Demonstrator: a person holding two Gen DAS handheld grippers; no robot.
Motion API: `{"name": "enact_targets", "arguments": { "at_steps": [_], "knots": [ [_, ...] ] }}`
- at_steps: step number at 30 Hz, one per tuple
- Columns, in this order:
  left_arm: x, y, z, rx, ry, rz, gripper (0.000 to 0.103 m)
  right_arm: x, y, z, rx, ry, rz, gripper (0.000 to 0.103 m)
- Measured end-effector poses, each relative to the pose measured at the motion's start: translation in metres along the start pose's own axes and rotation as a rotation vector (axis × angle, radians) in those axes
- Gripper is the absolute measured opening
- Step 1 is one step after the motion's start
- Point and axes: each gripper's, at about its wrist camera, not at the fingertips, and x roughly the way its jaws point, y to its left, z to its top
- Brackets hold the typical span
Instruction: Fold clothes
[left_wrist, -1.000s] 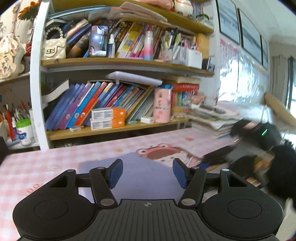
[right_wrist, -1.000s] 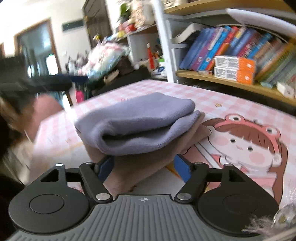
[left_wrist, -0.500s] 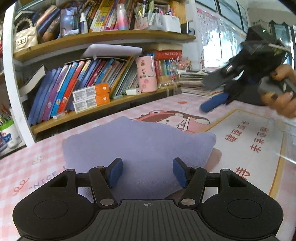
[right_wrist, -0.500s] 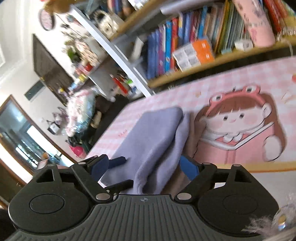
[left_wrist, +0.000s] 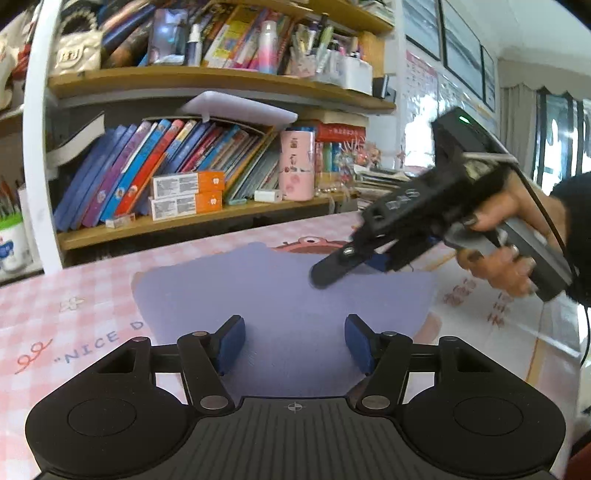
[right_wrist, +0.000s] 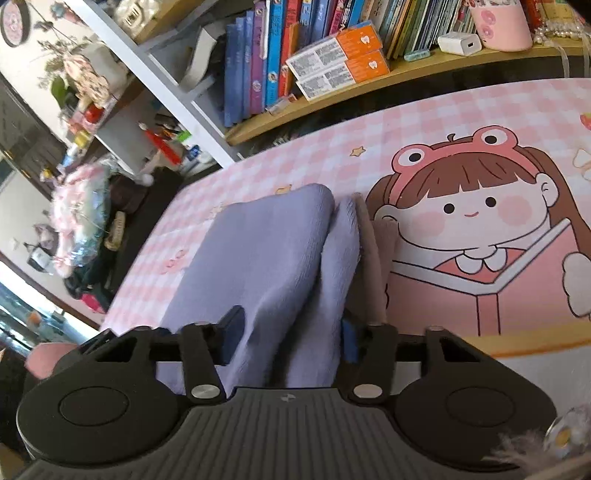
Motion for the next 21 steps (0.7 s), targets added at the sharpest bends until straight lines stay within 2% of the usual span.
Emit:
{"name": "enact_targets", "arguments": {
  "at_steps": [1, 2, 3, 5, 7, 9, 10, 12, 15, 19, 21],
  "knots": [
    [0.001, -0.002, -0.001, 0.009, -0.002, 0.003, 0.06, 0.005, 0.001, 0.0, -0.013, 0.006, -0.014, 0.03],
    [0.001, -0.002, -0.002, 0.006, -0.006, 0.0, 0.06, 0.005, 0.008, -0.003, -0.054, 0.0, -0.025, 0.019],
    [0.001, 0.0, -0.003, -0.003, -0.012, -0.007, 0.06, 0.004, 0.014, -0.006, -0.096, -0.005, -0.037, 0.015],
    [-0.001, 0.002, -0.004, -0.023, -0.025, -0.021, 0.06, -0.014, 0.046, -0.017, -0.291, -0.079, -0.06, 0.015],
    [-0.002, 0.005, -0.005, -0.042, -0.038, -0.035, 0.061, -0.04, 0.069, -0.031, -0.419, -0.179, -0.001, 0.014],
    [-0.004, 0.007, -0.005, -0.062, -0.051, -0.049, 0.062, -0.051, 0.071, -0.04, -0.428, -0.218, 0.011, 0.014],
    [-0.004, 0.008, -0.006, -0.066, -0.052, -0.052, 0.062, -0.048, 0.064, -0.042, -0.402, -0.211, -0.026, 0.014],
    [-0.003, 0.005, -0.006, -0.054, -0.051, -0.065, 0.062, -0.028, 0.038, -0.041, -0.291, -0.124, -0.132, 0.015],
    [-0.011, 0.008, -0.006, -0.07, -0.091, -0.077, 0.063, -0.021, 0.005, -0.043, -0.087, -0.098, -0.068, 0.016],
    [-0.022, 0.044, -0.007, -0.273, -0.169, -0.091, 0.066, -0.027, 0.001, -0.042, -0.047, -0.098, -0.04, 0.022],
    [-0.029, 0.061, -0.011, -0.393, -0.211, -0.1, 0.068, -0.03, 0.002, -0.041, -0.035, -0.094, -0.031, 0.03]
  ]
}}
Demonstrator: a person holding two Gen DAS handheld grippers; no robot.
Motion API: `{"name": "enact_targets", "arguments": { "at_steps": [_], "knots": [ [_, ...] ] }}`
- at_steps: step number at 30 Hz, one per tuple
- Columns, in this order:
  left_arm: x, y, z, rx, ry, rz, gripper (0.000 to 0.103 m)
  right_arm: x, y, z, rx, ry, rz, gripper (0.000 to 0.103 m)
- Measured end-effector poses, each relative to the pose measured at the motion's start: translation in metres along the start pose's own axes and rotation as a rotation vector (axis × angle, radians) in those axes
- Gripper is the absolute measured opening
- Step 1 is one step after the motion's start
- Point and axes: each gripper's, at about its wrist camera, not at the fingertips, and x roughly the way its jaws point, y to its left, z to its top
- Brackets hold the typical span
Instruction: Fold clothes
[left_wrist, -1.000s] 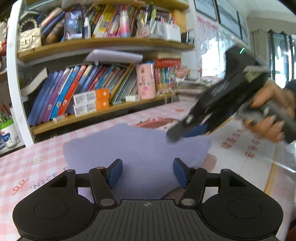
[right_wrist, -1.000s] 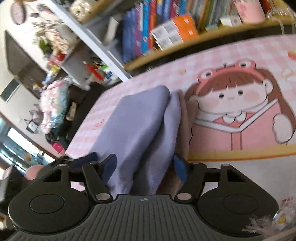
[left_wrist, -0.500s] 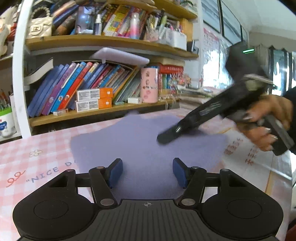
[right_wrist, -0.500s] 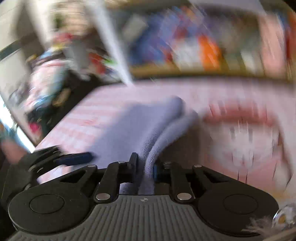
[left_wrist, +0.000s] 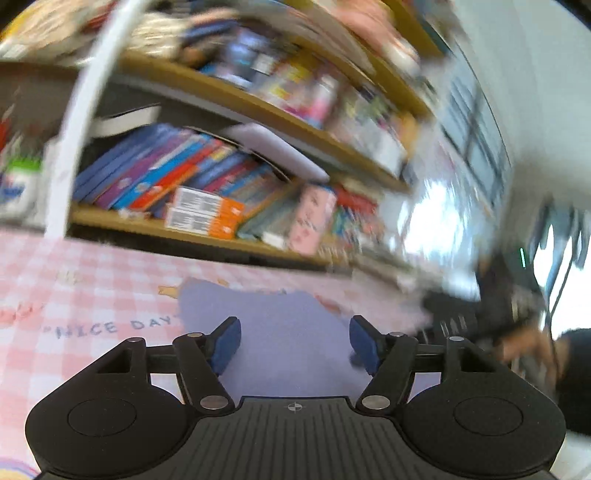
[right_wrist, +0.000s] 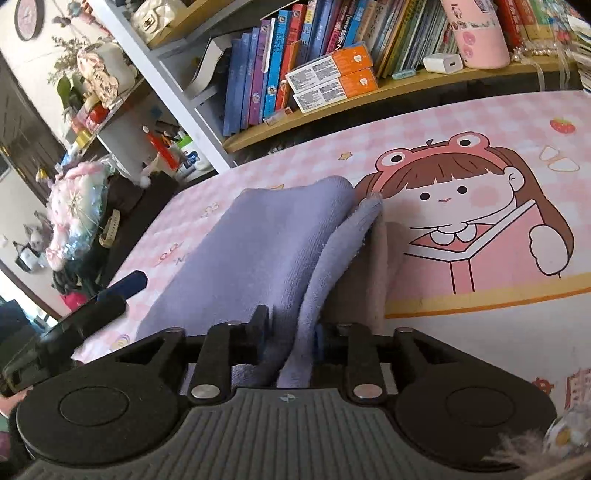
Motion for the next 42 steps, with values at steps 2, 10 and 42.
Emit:
{"name": "enact_targets", "arguments": {
  "at_steps": [2, 10, 42],
  "knots": [
    [-0.004, 0.015, 0.002, -0.109, -0.024, -0.004, 0.071, -0.005, 0.003, -0.001, -0.001, -0.002, 0.008, 0.035],
    [0.018, 0.039, -0.003, -0.275, 0.119, 0.058, 0.073, 0.003, 0.011, -0.003, -0.033, 0.042, -0.021, 0.023],
    [0.02, -0.008, -0.013, -0.259, 0.306, 0.038, 0.053, -0.015, -0.001, -0.017, 0.011, 0.047, -0.032, 0.03]
  ]
}}
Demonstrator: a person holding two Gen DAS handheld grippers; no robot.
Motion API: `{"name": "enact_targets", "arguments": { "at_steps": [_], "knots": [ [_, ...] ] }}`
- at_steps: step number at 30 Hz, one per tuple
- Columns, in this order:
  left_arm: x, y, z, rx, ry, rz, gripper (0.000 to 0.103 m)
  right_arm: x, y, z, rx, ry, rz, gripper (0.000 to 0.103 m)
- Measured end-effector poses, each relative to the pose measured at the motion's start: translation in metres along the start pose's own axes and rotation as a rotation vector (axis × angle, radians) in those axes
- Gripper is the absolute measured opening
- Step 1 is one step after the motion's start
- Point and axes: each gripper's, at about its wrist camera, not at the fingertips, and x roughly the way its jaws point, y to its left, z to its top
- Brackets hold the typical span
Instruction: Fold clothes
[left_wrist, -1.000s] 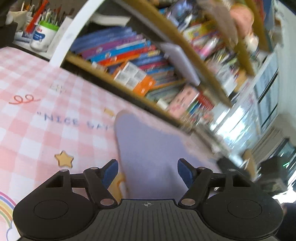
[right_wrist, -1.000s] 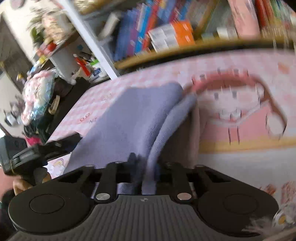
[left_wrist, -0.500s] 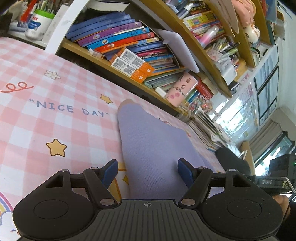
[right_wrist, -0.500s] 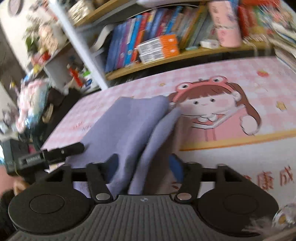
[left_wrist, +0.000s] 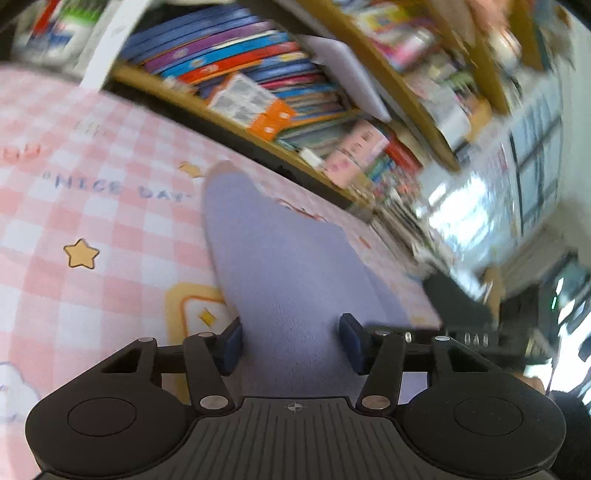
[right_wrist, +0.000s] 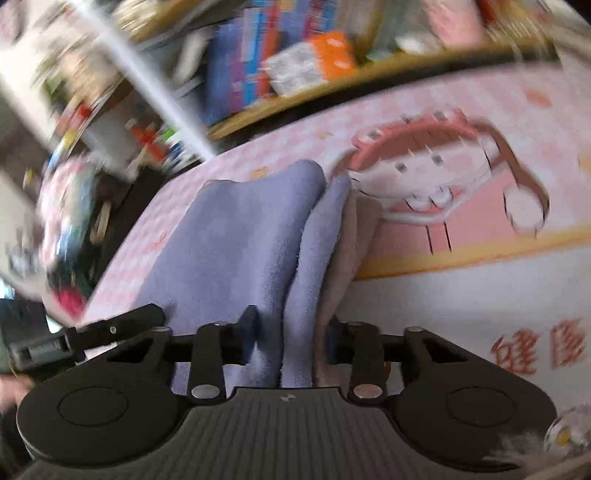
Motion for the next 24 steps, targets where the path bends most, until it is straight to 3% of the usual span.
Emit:
{"name": "enact_targets", "arguments": {
  "at_steps": [2, 4, 6, 9, 15, 16, 18, 20, 24],
  "knots": [
    [-0.004, -0.002, -0.003, 0.011, 0.017, 0.007, 0.054, -0.01, 0.005, -0.006, -0.059, 0.016, 0.015, 0.03],
    [-0.005, 0.005, -0.004, -0.008, 0.04, 0.016, 0.059, -0.014, 0.0, -0.011, -0.038, 0.033, 0.037, 0.032],
    [-0.008, 0.008, -0.003, -0.018, 0.031, 0.024, 0.062, -0.016, -0.006, -0.013, -0.011, 0.032, 0.045, 0.043],
    [-0.01, 0.012, 0.0, -0.036, 0.022, 0.036, 0.063, -0.015, -0.015, -0.016, 0.047, 0.027, 0.061, 0.049],
    [0.002, 0.022, -0.004, -0.146, 0.051, -0.013, 0.064, -0.01, -0.026, -0.026, 0.14, 0.041, 0.121, 0.051],
    [0.004, 0.023, -0.005, -0.16, 0.052, -0.024, 0.061, -0.009, -0.025, -0.027, 0.139, 0.036, 0.124, 0.051],
    [0.006, 0.02, -0.008, -0.159, 0.045, -0.023, 0.056, -0.008, -0.023, -0.027, 0.121, 0.033, 0.126, 0.037],
    [0.005, 0.011, -0.009, -0.122, 0.031, 0.0, 0.05, -0.01, -0.018, -0.028, 0.085, 0.012, 0.129, 0.032],
    [-0.007, -0.016, -0.008, -0.007, -0.025, 0.027, 0.048, -0.022, -0.005, -0.028, -0.018, -0.053, 0.13, 0.029]
  ]
}}
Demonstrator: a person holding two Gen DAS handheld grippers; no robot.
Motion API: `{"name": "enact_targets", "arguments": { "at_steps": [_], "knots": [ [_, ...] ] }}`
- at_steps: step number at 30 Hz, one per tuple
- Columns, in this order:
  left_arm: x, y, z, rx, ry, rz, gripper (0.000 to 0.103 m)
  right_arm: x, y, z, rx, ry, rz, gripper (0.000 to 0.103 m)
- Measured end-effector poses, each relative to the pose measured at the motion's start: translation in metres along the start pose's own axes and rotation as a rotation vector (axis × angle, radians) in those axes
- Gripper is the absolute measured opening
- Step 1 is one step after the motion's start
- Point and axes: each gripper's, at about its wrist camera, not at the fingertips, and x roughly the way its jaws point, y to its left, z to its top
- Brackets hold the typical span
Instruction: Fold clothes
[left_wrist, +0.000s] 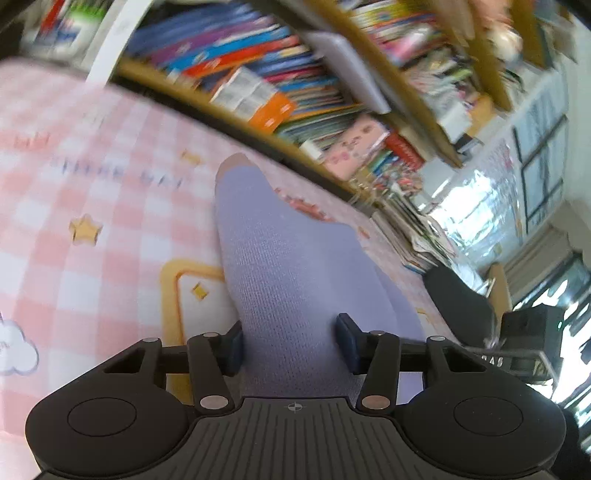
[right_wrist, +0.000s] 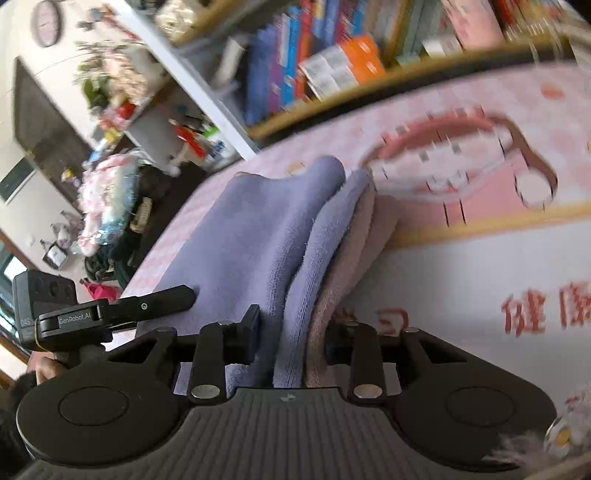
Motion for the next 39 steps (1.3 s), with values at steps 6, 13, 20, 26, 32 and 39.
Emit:
{"name": "enact_targets", "arguments": {
  "at_steps": [6, 13, 20, 26, 32, 39],
  "knots": [
    [-0.01, -0.016, 0.019, 0.057, -0.081, -0.028, 0.049, -0.018, 0.008, 0.018, -0.06, -0.088, 0.037, 0.029],
    [0.008, -0.007, 0.056, 0.042, -0.126, -0.032, 0.049, -0.002, 0.004, 0.063, -0.091, -0.121, 0.044, 0.029],
    [0.043, 0.03, 0.1, 0.005, -0.145, -0.018, 0.049, 0.05, -0.013, 0.119, -0.097, -0.103, 0.05, 0.029],
    [0.08, 0.069, 0.131, -0.045, -0.158, -0.011, 0.049, 0.101, -0.033, 0.157, -0.086, -0.087, 0.033, 0.029],
    [0.111, 0.093, 0.154, -0.069, -0.16, 0.004, 0.049, 0.141, -0.058, 0.181, -0.062, -0.082, 0.02, 0.029],
    [0.132, 0.11, 0.165, -0.096, -0.157, 0.005, 0.049, 0.163, -0.076, 0.193, -0.051, -0.093, 0.018, 0.029]
  ]
}}
